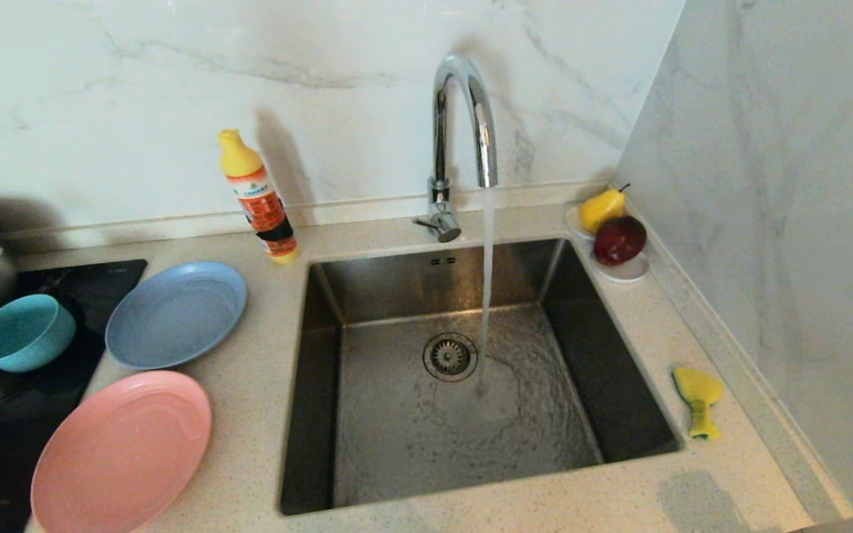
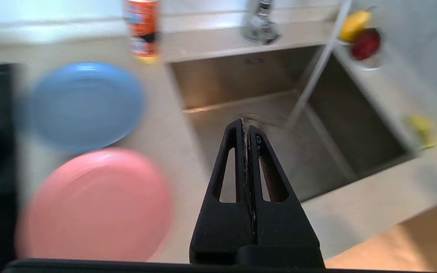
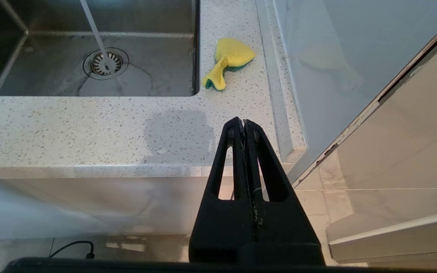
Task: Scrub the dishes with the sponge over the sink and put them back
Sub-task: Turn off the faucet
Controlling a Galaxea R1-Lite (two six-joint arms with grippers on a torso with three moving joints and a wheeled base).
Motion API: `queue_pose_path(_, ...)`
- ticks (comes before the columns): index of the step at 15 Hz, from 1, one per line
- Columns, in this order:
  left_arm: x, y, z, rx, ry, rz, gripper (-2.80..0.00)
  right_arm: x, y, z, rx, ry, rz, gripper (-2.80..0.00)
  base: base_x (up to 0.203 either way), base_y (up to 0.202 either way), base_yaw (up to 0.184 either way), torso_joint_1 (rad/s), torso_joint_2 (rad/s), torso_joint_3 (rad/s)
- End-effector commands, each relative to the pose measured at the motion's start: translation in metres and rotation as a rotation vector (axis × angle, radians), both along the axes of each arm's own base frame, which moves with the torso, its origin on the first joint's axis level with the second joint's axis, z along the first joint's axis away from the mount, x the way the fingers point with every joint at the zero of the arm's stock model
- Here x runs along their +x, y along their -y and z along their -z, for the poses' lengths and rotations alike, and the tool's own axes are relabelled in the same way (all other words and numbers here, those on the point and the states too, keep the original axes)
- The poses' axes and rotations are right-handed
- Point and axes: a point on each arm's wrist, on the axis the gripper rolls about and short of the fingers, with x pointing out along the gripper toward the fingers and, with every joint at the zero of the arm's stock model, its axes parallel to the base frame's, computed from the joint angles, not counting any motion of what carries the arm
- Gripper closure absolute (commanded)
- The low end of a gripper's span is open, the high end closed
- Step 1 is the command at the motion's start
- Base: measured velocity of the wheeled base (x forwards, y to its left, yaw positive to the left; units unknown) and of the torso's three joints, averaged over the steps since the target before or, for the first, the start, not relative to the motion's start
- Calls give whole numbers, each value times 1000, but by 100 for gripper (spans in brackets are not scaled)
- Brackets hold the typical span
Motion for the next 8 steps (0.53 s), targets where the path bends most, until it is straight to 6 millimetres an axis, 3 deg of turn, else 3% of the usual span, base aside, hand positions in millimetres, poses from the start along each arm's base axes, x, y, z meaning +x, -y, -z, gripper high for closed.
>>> queue_pose_path(1, 110, 3, -16, -55, -255, 74, 0, 0, 0, 0, 0, -1, -2, 0, 0, 0, 0, 0, 0, 0)
queue_pose_path(3, 172, 13, -17, -120, -322, 170, 0, 0, 0, 0, 0, -1, -1, 0, 0, 0, 0, 0, 0, 0)
queue_pose_path(5, 224, 36, -9, -171, -374, 275, 0, 0, 0, 0, 0, -1, -1, 0, 0, 0, 0, 0, 0, 0)
queue_pose_path(8, 278, 82, 12, -236, -392, 417, 0, 0, 0, 0, 0, -1, -2, 0, 0, 0, 0, 0, 0, 0)
